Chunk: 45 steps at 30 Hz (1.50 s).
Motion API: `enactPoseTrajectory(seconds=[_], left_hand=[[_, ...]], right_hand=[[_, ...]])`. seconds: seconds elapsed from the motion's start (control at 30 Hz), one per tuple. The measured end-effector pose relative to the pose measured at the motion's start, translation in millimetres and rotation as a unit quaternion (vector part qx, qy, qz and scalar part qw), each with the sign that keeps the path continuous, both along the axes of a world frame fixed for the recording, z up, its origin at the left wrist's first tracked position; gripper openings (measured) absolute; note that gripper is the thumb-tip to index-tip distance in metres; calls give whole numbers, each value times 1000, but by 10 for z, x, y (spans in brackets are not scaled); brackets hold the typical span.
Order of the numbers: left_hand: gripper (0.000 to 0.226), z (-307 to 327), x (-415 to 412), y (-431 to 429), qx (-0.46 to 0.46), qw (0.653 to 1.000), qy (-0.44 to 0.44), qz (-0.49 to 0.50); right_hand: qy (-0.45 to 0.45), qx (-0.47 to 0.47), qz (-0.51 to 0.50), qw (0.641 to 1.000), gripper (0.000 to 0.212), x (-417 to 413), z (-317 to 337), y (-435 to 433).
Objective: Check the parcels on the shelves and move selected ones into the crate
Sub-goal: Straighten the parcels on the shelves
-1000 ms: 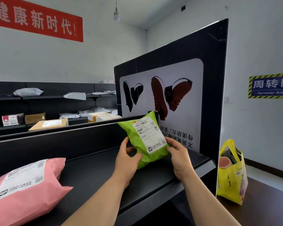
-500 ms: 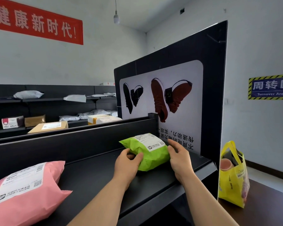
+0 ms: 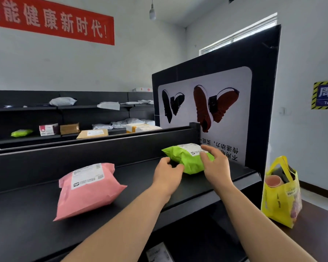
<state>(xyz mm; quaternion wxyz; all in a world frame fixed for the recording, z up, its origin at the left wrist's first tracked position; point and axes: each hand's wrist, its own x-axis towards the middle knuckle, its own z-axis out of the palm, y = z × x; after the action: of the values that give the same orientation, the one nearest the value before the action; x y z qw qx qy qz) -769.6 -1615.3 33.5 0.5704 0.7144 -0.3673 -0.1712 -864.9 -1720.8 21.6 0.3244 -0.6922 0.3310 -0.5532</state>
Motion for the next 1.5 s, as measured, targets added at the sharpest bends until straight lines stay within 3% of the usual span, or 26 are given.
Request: enactPoseTrajectory(seconds=[0.23,0.37,0.5,0.73,1.13,1.3,1.5], left_hand=[[48,296,19,1203,-76,997,-31,-10],[35,298,159,2114,-115,993,-4,12],[21,201,314,3093,-107,992,-27,58],[23,-99,700,4781,-81,978,-28,190],[15,-616,1133,7768,-36,928,34,370],[17,-778,1232,8863,5,893,35,450],[14,-932,1356,9753,-6,848,68,526]], right_hand=[[22,24,126,992,23,3,290,1101],[32,41,202,978,22,150,238,1813],[52,68,279,957,20,400,143,2613],[75,82,411,905,22,971,4,4122],[105,157,561,806,19,1919,-443,6869],[149,161,606,764,20,2255,-644,7883],[212,157,641,721,19,2663,-871,8820]])
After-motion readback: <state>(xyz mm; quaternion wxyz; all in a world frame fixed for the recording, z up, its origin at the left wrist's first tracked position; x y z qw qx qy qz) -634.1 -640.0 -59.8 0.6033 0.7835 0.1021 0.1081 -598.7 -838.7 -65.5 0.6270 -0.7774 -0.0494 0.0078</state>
